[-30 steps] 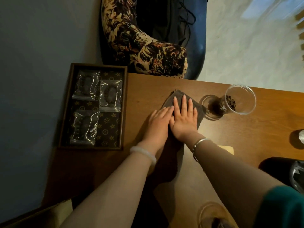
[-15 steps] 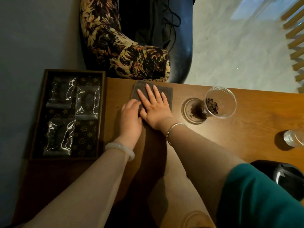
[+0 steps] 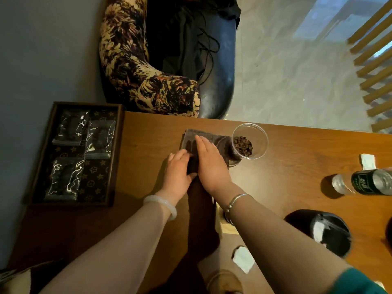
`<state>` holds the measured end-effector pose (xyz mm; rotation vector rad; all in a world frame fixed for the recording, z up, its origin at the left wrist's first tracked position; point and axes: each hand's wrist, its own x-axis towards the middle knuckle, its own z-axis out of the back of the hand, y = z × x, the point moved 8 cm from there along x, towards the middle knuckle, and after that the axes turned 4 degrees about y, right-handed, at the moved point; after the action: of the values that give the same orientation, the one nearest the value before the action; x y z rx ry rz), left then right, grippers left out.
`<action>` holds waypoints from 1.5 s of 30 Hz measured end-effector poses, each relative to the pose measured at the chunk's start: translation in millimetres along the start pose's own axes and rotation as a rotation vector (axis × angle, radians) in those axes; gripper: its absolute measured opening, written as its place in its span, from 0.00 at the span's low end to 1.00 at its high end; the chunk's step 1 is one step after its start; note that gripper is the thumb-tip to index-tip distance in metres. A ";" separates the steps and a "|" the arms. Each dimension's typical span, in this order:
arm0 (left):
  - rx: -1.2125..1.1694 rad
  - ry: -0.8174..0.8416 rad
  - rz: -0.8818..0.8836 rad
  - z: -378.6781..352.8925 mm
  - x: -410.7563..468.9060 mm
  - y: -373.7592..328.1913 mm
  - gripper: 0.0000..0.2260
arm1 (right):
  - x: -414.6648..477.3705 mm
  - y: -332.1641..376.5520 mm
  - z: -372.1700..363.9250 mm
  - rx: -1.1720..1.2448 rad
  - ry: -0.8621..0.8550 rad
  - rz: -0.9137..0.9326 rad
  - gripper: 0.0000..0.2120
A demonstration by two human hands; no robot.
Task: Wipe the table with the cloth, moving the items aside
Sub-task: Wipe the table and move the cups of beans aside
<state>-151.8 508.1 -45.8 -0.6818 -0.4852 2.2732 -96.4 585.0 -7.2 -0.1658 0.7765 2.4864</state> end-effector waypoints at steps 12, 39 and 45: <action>-0.530 0.149 0.112 0.2 -3.0 -76.5 0.27 | -35.8 -37.7 143.7 0.101 -0.468 -0.048 0.28; -0.757 -0.309 -0.020 63.2 -21.1 -90.9 0.40 | -38.4 -39.5 96.3 0.948 -0.125 -0.136 0.25; -0.842 -0.478 0.234 84.4 -42.6 6.6 0.38 | -25.4 18.0 31.1 0.870 0.094 -0.108 0.32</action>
<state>-179.3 460.8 31.6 -0.5840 -1.7258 2.4069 -82.8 578.5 34.2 -0.0046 1.7411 1.8432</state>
